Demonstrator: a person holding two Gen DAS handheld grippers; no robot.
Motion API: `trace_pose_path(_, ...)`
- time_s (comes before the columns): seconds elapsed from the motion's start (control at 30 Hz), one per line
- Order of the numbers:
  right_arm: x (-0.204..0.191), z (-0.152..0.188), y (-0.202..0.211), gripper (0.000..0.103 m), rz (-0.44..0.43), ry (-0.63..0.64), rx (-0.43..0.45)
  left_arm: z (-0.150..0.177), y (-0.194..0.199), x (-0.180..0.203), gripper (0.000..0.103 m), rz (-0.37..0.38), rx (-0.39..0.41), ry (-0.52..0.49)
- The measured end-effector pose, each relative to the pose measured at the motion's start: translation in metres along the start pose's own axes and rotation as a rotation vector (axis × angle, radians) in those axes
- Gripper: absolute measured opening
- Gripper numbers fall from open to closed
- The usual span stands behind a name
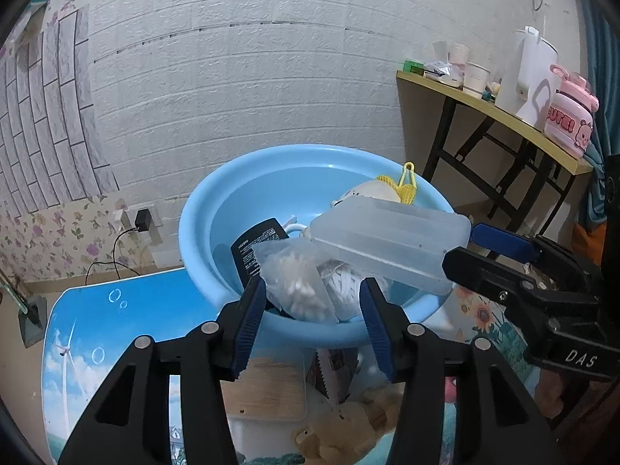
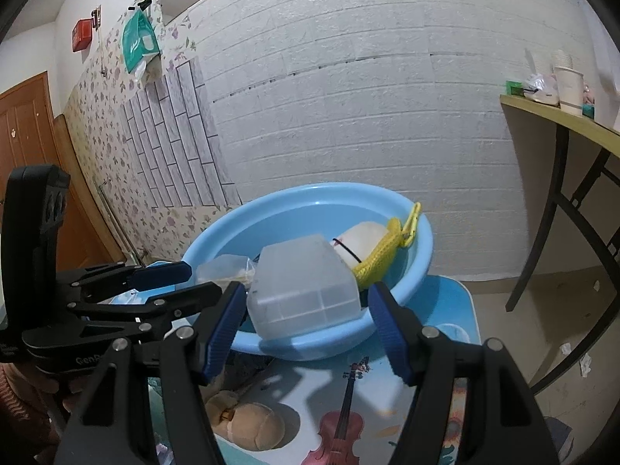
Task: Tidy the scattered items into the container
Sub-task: 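Withdraw both tools from the basin back over the table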
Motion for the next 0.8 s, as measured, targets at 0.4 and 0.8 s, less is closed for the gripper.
trace_pose_path(0.4,0.004,0.017,0.018,0.066,0.036,0.006,-0.03,0.03,0.034,-0.019,0.05,-0.043,-0.004,0.031)
trace_pose_path(0.8,-0.021,0.06,0.014,0.066,0.003,0.048,-0.169,0.081,0.055,-0.047,0.074,-0.071,-0.056,0.101)
Point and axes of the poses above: each gripper's, at about its wrist camera, not at the fingertips, and y roughly against the way its jaws point, x to its right, z to its underside, the point moved 3 cm from there along -y, roughly the way its jaws point, and after that the axes turned 8 degrees about z, right-handed, at the moved point
